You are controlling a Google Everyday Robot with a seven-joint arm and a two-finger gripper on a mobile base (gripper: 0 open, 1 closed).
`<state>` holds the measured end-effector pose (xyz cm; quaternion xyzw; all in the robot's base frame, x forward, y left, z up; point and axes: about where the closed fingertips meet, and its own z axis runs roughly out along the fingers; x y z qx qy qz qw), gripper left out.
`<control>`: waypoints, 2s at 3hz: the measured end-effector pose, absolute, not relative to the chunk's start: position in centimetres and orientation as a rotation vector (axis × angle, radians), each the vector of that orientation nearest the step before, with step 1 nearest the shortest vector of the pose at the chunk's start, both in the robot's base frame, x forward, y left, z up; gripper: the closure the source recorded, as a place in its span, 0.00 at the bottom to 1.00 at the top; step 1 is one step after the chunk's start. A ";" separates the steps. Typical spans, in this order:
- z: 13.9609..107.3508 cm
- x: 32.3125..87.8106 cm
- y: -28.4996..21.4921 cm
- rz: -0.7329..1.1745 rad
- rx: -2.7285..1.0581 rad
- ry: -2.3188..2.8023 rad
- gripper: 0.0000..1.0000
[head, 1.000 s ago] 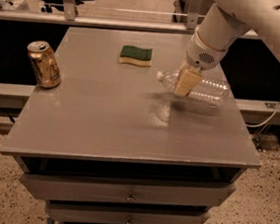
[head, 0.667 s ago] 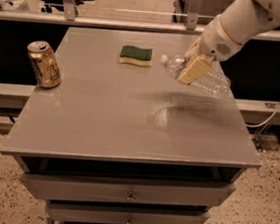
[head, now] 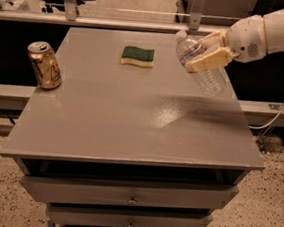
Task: Place water bottle upright
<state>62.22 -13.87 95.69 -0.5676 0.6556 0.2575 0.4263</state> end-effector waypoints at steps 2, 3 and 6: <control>98.5 61.1 -13.5 0.895 -1.191 1.364 1.00; 97.6 60.9 -13.5 0.954 -1.117 1.299 1.00; 94.1 60.9 -14.0 1.043 -0.989 1.192 1.00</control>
Offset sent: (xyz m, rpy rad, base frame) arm -0.0190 -0.0040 0.0350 0.5477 -0.0662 0.0615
